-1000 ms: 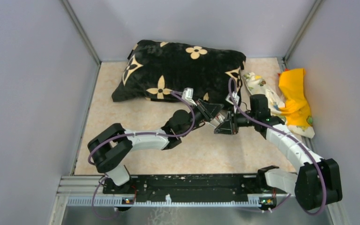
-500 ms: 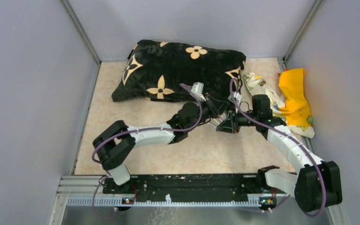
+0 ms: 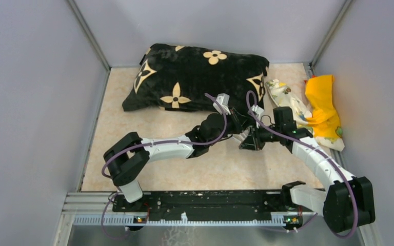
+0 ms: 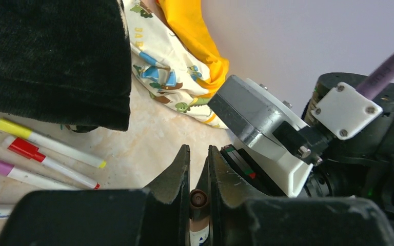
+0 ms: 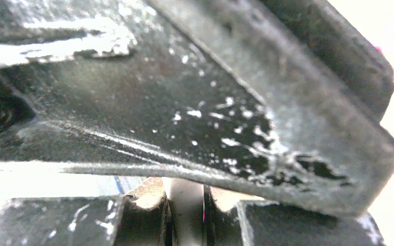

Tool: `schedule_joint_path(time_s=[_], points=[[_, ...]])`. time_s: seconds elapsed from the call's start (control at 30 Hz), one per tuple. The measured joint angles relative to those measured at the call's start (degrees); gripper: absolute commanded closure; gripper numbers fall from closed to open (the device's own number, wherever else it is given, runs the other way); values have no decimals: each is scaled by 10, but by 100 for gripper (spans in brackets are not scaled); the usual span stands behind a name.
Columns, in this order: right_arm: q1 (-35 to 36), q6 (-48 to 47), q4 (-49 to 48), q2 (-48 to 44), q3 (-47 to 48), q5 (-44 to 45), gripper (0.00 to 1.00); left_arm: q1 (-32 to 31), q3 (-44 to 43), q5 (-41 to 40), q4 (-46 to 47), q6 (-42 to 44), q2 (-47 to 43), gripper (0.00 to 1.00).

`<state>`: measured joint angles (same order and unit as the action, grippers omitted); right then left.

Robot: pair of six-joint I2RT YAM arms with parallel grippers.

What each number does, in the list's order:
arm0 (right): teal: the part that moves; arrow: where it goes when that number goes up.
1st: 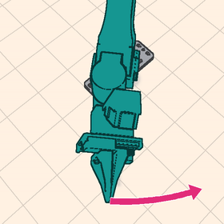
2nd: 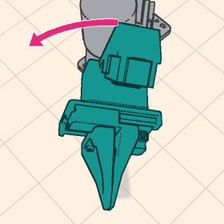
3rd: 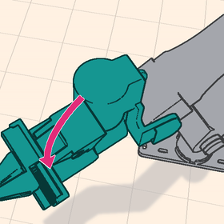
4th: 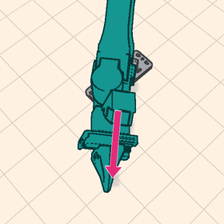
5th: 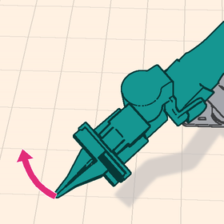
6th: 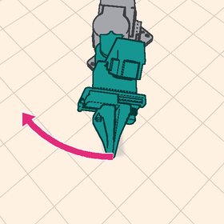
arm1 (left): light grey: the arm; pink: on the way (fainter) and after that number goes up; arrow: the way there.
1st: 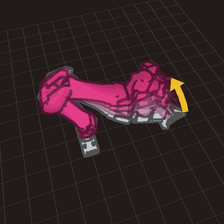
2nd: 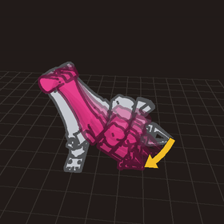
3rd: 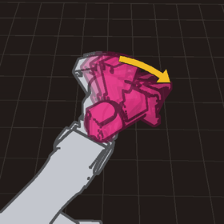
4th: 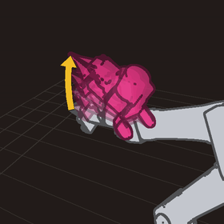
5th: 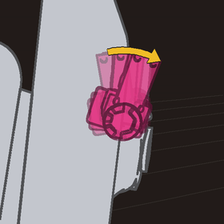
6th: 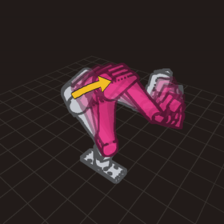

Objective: Insert the pens into the pen caps
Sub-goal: Press the pen cap onto the pen.

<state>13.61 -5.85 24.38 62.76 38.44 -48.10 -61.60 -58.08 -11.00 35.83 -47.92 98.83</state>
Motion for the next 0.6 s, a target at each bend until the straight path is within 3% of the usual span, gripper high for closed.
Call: schedule_joint_path(time_s=[0.37, 0.53, 0.6], points=[[-5, 25, -61, 0, -1, -124, 100, -2, 57, -12, 59, -8, -57, 100], [0, 3, -75, 6, -1, -141, 100, -2, 73, -20, 72, -17, -68, 100], [9, -13, -73, 11, -1, -132, 100, -2, 73, -20, 71, -17, -68, 95]])
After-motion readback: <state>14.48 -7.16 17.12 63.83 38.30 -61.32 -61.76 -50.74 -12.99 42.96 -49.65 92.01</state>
